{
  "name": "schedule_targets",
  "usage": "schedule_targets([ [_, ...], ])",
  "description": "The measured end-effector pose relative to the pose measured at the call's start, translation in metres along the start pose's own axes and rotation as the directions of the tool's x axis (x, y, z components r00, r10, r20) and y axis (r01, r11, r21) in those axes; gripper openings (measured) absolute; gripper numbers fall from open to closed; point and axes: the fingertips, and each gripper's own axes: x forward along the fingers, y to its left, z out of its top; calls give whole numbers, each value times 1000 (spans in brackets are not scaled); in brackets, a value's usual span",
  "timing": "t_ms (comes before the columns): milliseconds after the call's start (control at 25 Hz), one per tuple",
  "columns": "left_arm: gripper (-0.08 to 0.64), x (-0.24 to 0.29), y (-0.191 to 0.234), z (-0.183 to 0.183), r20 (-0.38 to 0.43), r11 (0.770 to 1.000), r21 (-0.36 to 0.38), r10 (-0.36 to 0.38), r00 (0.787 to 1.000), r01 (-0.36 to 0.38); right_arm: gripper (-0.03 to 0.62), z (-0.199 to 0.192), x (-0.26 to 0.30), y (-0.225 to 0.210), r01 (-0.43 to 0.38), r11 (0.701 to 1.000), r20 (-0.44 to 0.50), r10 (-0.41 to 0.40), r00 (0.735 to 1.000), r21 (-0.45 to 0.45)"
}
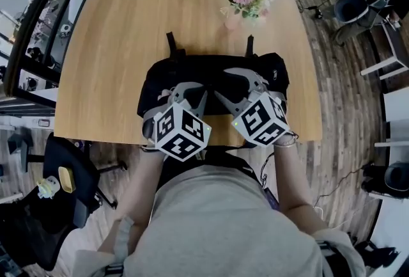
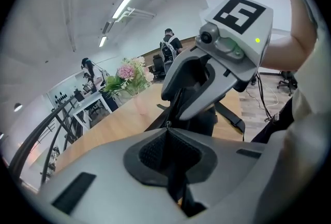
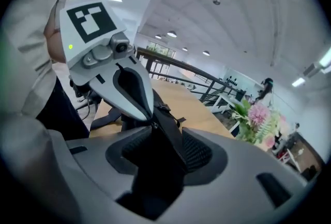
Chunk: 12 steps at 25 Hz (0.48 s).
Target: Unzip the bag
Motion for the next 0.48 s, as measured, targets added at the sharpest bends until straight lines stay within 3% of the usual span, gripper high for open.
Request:
schedule_targets([
  [240, 18, -2, -3, -1, 20, 1000, 9, -23, 1000, 23, 166, -19, 14, 11, 17, 987, -145, -40, 989, -162],
  [480, 18, -5, 0, -4, 35, 999, 8, -38, 999, 38, 35, -21, 16, 16, 46, 986, -175, -74, 982, -161],
])
